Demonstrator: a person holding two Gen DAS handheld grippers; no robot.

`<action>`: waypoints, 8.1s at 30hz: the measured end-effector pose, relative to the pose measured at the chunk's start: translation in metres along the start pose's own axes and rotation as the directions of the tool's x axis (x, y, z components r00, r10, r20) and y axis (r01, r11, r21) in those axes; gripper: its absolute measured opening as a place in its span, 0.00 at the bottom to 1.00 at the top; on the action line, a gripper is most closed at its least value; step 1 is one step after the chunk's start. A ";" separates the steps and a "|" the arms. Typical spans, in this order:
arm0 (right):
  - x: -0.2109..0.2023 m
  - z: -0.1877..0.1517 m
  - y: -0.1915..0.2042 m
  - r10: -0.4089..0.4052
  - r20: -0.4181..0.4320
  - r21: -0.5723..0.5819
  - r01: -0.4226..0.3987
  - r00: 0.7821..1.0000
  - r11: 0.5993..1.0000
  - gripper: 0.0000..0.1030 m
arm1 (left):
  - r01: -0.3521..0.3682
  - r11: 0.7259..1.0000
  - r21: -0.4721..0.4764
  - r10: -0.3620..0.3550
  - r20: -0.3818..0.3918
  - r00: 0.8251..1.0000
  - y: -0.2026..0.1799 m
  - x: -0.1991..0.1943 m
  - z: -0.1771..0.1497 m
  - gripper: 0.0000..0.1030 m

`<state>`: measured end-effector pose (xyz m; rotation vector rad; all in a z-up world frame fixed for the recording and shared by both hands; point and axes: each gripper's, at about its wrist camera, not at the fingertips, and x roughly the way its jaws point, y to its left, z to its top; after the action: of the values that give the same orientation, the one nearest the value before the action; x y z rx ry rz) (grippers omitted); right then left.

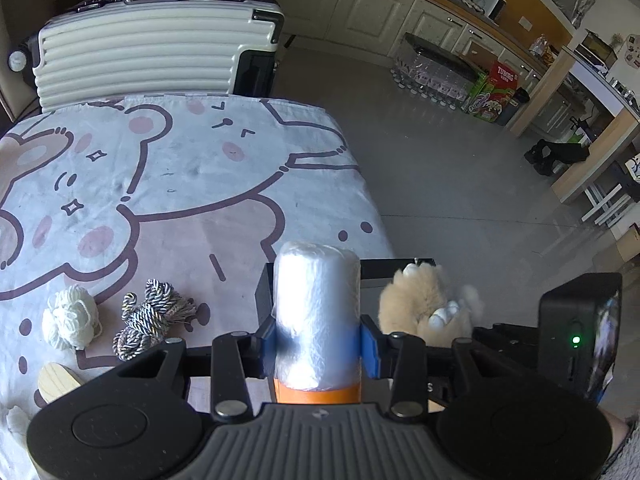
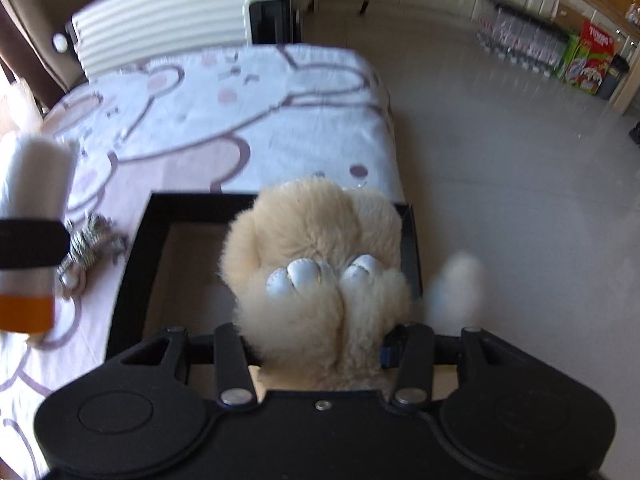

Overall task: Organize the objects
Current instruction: 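Carry the plush paw into the black box with the right gripper, then lay the plastic roll in the black box with the left gripper and release, then open the right gripper off the plush paw and withdraw both grippers, then move the right gripper over the twisted cord while the left gripper moves over the wooden oval board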

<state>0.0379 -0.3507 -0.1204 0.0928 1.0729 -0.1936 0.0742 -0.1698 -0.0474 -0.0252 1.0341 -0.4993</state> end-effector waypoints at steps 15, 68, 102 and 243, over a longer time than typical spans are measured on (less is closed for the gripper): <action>0.031 -0.005 -0.001 -0.003 -0.132 0.015 0.005 0.991 1.000 0.59 | 0.054 0.998 -0.045 -0.058 -0.099 0.993 -0.005 0.038 -0.004 0.41; -0.034 0.013 -0.111 0.201 0.196 0.491 -0.273 0.960 0.827 0.28 | 0.156 0.842 0.517 -0.100 -0.136 0.986 -0.085 0.147 0.011 0.41; 0.007 0.031 -0.079 0.160 0.069 0.492 -0.173 0.985 0.853 0.17 | 0.152 0.968 0.202 -0.109 -0.208 0.972 -0.032 0.126 0.017 0.59; -0.103 -0.005 0.052 -0.071 0.150 0.133 0.051 0.986 0.990 1.00 | -0.357 0.933 -0.043 0.360 0.075 0.930 0.114 -0.077 -0.025 1.00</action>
<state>-0.0037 -0.2874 -0.0327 0.1584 0.9083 -0.3207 0.0663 -0.0321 -0.0263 0.1161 0.9390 -0.1481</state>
